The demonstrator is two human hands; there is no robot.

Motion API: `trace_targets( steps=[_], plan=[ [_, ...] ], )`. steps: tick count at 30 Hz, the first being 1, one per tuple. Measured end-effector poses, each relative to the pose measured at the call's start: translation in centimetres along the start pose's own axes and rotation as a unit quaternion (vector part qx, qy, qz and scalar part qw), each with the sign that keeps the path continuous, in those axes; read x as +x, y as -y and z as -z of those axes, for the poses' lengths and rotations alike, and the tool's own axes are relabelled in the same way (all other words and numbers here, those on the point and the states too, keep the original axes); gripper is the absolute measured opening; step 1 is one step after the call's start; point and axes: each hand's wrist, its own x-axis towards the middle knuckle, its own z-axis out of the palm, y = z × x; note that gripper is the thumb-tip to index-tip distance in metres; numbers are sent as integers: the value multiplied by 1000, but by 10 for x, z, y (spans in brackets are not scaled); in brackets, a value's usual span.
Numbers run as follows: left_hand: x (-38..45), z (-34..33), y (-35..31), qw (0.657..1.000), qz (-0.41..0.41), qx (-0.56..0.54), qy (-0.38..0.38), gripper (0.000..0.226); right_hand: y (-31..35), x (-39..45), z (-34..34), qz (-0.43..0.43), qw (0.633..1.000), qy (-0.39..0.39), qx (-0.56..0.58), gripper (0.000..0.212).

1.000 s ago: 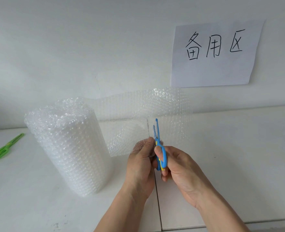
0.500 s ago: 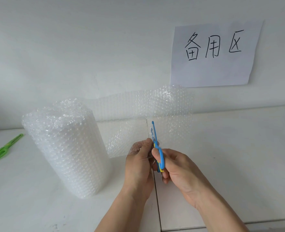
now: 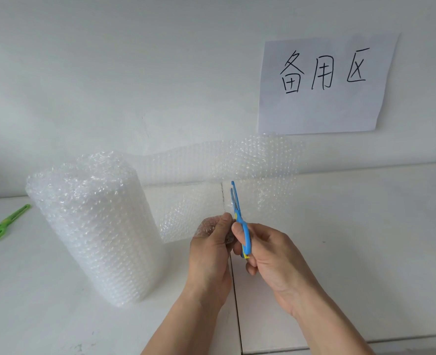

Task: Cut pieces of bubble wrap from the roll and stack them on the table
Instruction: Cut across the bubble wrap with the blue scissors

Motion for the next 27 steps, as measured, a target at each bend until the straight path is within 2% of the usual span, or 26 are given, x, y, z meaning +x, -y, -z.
trace_targets(
  steps=[7, 14, 20, 27],
  plan=[
    [-6, -2, -3, 1000, -19, 4, 5, 19, 2, 1, -2, 0, 1000, -9, 16, 23],
    [0, 0, 1, 999, -35, 34, 4, 27, 5, 7, 5, -18, 999, -26, 1, 27],
    [0, 0, 3, 999, -29, 18, 6, 15, 7, 9, 5, -20, 999, -39, 12, 26],
    [1, 1, 5, 1000, -22, 15, -3, 15, 9, 13, 6, -25, 999, -44, 17, 28]
  ],
)
